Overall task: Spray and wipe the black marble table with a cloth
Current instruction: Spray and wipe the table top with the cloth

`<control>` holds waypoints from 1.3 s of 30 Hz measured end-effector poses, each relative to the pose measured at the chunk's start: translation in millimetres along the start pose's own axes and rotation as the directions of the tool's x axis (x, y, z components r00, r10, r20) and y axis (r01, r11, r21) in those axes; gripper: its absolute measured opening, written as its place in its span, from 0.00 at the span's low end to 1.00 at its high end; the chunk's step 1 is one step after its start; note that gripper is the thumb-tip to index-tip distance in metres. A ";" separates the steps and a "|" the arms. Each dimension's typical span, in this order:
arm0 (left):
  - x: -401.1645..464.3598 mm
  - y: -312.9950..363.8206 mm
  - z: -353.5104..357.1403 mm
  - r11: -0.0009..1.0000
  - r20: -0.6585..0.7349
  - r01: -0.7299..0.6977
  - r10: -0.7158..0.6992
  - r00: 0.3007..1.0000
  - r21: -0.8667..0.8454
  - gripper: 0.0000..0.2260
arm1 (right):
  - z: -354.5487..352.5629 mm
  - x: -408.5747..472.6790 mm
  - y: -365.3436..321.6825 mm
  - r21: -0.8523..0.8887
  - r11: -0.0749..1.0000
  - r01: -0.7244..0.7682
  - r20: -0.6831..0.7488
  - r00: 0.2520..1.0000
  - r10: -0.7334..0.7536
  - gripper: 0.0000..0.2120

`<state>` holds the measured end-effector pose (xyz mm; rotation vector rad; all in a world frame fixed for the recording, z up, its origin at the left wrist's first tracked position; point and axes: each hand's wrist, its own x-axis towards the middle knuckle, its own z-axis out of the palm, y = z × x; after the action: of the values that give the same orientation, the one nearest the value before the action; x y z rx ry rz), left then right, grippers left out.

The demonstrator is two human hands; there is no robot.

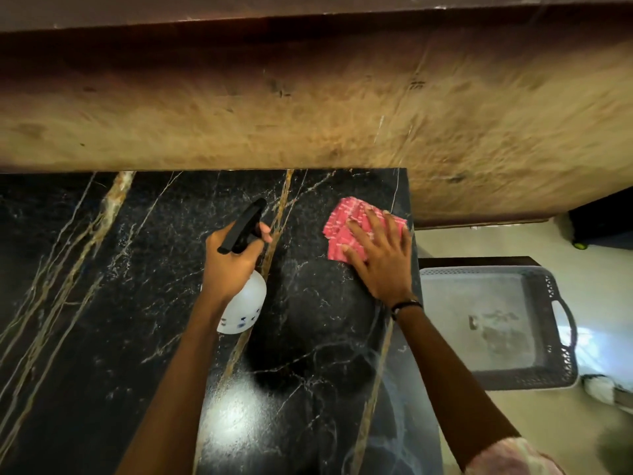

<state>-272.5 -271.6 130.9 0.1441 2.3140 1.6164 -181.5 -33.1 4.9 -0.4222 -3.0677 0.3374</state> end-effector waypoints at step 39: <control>-141.0 -21.2 23.7 0.989 0.073 0.133 -0.129 0.989 -0.057 0.08 | -24.3 -131.4 49.9 -0.039 0.956 0.291 0.108 0.952 -0.285 0.28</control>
<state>-129.8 -294.4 131.5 0.0326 2.1714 1.5899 -40.5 -16.5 18.3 0.0477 -3.1790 0.2723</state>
